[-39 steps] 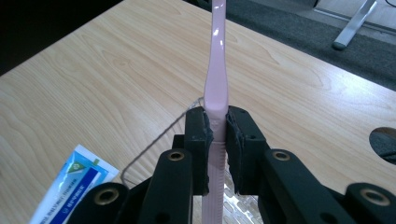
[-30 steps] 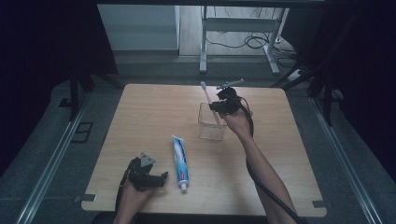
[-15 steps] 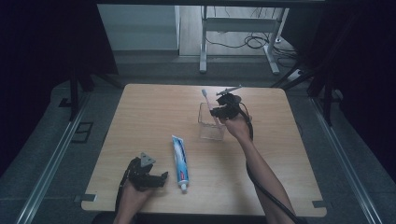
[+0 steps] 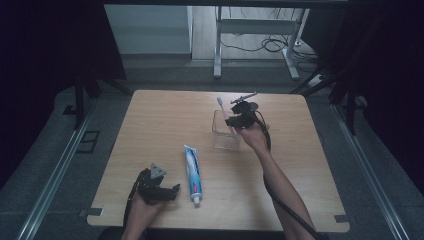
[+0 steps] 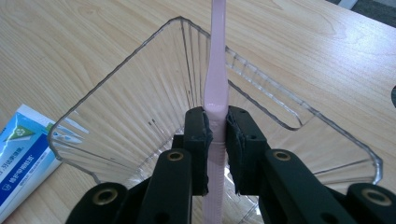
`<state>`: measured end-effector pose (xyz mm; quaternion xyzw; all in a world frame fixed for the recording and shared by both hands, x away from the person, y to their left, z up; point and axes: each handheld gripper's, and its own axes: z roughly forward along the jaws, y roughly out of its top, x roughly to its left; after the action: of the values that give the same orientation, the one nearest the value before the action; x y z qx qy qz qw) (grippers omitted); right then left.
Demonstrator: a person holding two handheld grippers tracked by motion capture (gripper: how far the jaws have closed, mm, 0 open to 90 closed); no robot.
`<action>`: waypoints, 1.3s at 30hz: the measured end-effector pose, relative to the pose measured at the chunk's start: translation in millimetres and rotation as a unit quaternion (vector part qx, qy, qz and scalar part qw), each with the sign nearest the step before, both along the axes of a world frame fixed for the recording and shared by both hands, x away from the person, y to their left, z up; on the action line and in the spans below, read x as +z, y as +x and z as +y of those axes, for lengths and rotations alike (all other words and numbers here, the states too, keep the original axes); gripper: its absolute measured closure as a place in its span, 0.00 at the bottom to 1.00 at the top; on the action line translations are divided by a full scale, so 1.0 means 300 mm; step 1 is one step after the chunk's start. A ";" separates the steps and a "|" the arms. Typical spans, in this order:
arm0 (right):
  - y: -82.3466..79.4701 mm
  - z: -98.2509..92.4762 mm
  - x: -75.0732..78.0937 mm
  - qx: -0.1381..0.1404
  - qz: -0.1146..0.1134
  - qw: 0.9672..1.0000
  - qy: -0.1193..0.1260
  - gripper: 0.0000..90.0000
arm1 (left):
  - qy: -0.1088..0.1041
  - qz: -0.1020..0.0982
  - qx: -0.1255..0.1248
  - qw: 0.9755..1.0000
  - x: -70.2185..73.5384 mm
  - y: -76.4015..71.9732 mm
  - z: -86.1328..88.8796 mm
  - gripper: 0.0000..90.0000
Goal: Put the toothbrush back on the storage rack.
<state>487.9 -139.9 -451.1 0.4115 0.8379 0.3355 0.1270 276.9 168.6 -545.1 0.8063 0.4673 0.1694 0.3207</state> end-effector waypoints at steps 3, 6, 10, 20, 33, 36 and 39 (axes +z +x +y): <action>0.001 0.003 -0.003 0.004 -0.001 1.000 -0.005 0.86 | 0.000 0.000 0.000 1.000 0.000 0.000 0.000 0.06; 0.001 0.005 -0.006 0.004 0.001 1.000 -0.007 0.86 | 0.000 0.000 0.000 1.000 0.000 0.000 0.000 0.06; 0.002 0.008 -0.013 0.004 0.007 1.000 -0.014 0.85 | 0.000 0.000 0.000 1.000 0.000 0.000 0.000 0.06; -0.003 0.002 0.015 0.010 -0.002 1.000 -0.005 0.81 | 0.000 0.000 0.000 1.000 0.000 0.000 0.000 0.06; -0.043 -0.017 0.077 0.027 -0.015 0.999 0.014 0.61 | 0.000 0.000 0.000 1.000 0.000 0.000 0.000 0.06; -0.054 -0.014 0.088 0.036 -0.015 0.999 0.016 0.56 | 0.000 0.000 -0.001 1.000 0.000 0.000 0.000 0.06; -0.067 -0.011 0.098 0.046 -0.017 0.999 0.017 0.52 | 0.000 0.000 0.000 1.000 0.000 0.000 0.000 0.06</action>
<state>467.9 -143.2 -421.5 0.3688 0.8477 0.3623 0.1188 276.8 168.6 -545.1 0.8063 0.4672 0.1690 0.3208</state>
